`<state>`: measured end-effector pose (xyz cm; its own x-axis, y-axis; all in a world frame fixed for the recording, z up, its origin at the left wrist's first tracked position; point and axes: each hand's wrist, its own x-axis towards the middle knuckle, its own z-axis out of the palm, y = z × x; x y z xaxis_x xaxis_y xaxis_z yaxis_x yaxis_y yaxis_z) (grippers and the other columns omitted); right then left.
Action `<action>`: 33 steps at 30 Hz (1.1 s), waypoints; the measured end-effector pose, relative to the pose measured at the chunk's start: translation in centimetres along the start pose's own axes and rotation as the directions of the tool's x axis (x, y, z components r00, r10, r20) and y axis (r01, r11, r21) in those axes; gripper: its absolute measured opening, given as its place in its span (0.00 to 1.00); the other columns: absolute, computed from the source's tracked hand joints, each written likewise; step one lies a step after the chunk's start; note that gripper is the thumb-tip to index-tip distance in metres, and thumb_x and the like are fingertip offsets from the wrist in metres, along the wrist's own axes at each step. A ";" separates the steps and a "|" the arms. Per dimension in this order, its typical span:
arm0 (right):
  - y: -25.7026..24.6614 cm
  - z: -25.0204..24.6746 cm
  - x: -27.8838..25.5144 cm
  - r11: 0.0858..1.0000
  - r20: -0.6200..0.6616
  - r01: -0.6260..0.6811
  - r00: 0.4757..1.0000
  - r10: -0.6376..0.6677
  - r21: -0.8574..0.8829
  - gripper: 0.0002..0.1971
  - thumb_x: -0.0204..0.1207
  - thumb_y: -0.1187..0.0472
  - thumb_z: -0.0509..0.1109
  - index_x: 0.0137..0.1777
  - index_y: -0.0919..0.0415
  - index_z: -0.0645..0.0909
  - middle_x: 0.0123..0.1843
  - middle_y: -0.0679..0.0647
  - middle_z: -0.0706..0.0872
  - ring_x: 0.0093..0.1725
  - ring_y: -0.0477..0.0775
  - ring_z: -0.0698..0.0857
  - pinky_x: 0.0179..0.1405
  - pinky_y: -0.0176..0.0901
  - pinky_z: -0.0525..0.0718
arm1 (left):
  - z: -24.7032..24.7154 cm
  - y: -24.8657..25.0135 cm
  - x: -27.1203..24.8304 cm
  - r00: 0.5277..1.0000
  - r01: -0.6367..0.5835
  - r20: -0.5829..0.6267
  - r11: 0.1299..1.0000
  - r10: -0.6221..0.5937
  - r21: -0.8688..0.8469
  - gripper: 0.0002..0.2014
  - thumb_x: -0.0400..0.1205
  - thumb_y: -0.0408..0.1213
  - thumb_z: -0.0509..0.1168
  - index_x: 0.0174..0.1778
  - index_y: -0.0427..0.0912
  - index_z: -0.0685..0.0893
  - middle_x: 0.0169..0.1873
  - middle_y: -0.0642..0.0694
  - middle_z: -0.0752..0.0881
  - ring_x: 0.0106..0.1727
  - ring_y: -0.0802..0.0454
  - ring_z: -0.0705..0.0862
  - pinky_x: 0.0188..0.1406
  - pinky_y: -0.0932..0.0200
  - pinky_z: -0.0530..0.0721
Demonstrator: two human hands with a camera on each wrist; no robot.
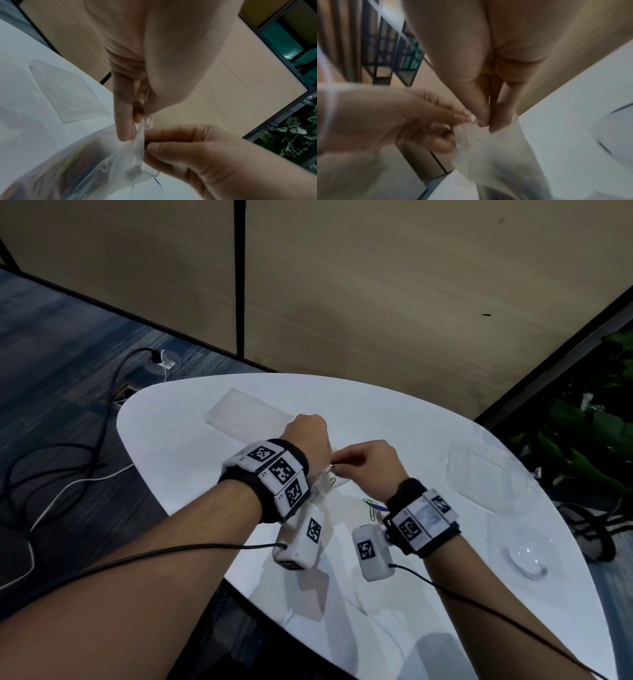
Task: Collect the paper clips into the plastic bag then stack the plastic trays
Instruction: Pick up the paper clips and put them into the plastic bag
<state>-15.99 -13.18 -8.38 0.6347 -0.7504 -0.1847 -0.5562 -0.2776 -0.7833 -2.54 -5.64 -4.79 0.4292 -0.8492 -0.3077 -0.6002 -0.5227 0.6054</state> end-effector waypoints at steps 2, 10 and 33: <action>-0.1 0.7 -0.2 0.999 -0.061 0.022 0.998 -0.024 -0.034 0.09 0.68 0.70 0.77 0.46 0.60 0.92 0.39 0.51 0.93 0.40 0.45 0.91 0.49 0.39 0.89 | -0.1 0.0 0.0 1.000 0.001 0.000 1.000 -0.001 -0.010 0.10 0.83 0.30 0.64 0.55 0.35 0.88 0.52 0.35 0.91 0.53 0.38 0.91 0.59 0.46 0.90; 1.6 -1.7 -1.1 0.966 -0.051 0.062 0.997 -0.051 0.253 0.16 0.77 0.77 0.62 0.46 0.64 0.91 0.44 0.56 0.92 0.42 0.53 0.91 0.45 0.46 0.90 | -0.2 0.1 0.0 1.000 0.006 0.001 1.000 -0.006 0.018 0.11 0.83 0.30 0.63 0.58 0.36 0.87 0.57 0.37 0.89 0.57 0.39 0.89 0.61 0.47 0.89; 18.0 0.4 -7.0 0.442 0.302 0.227 0.947 0.107 -0.868 0.41 0.68 0.70 0.71 0.81 0.73 0.59 0.81 0.73 0.62 0.78 0.72 0.69 0.68 0.56 0.81 | 0.0 0.1 -0.2 0.998 -0.011 0.054 1.000 0.012 -0.021 0.08 0.81 0.31 0.69 0.51 0.37 0.93 0.49 0.39 0.93 0.49 0.40 0.93 0.56 0.48 0.91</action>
<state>-30.28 -12.70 -21.44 0.7038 -0.5591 -0.4382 -0.5673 -0.8136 0.1270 -2.66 -5.47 -4.63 0.3845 -0.8584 -0.3396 -0.5904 -0.5115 0.6243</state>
